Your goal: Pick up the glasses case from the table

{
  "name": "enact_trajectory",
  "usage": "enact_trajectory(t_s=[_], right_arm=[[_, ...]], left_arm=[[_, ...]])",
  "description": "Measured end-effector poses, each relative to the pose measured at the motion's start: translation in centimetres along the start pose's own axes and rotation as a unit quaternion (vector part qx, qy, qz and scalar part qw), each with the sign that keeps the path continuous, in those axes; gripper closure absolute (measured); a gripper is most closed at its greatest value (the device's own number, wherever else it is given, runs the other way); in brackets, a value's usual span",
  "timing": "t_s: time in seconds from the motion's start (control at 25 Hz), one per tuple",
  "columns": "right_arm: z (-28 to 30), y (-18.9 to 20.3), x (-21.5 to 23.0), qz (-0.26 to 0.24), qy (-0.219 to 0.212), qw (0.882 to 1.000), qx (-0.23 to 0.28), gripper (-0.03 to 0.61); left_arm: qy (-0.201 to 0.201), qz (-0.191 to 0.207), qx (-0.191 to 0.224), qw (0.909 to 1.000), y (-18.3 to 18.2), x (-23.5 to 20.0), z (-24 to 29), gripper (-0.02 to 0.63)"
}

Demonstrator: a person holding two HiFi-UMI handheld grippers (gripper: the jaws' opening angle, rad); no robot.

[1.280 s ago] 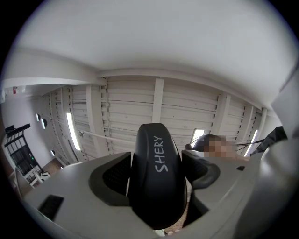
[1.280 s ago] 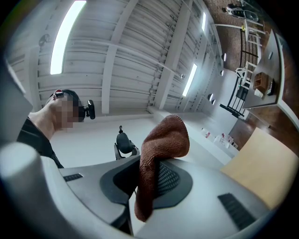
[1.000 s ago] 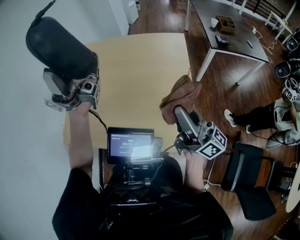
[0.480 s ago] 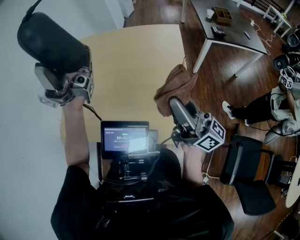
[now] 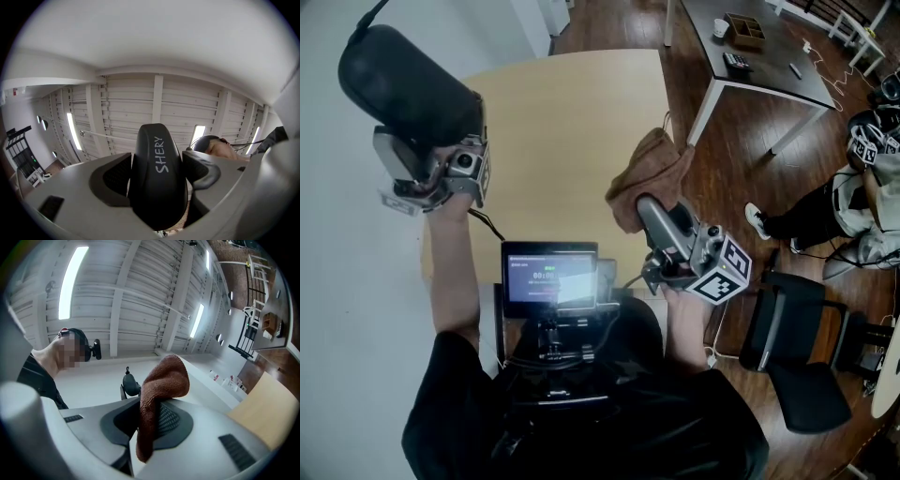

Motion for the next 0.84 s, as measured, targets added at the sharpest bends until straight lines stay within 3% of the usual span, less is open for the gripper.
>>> enact_trajectory(t_s=[0.12,0.32,0.56,0.84], right_arm=[[0.1,-0.1,0.0,0.0,-0.002,1.0,0.0,0.52],[0.1,-0.1,-0.1,0.001,-0.005,1.0,-0.002,0.52],[0.1,-0.2,-0.2,0.0,-0.008,1.0,-0.001,0.52],[0.0,-0.2,-0.3,0.0,-0.009,1.0,-0.001,0.52]], left_arm=[[0.007,0.005,-0.007,0.9999,0.1,0.3,0.4,0.261],[-0.016,0.012,-0.012,0.9997,0.1,0.0,0.0,0.261],[0.008,0.007,-0.008,0.9999,0.1,0.4,0.3,0.261],[-0.013,0.012,0.003,0.9998,-0.9,-0.6,0.0,0.261]])
Point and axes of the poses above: the fingertips, and each gripper's own axes: z forward along the fingers, x to its right, y out of its underside, the point moved 4 cm from there along -z, backward along the fingers, and after that the axes turned 4 degrees about y, right-handed, at the moved point
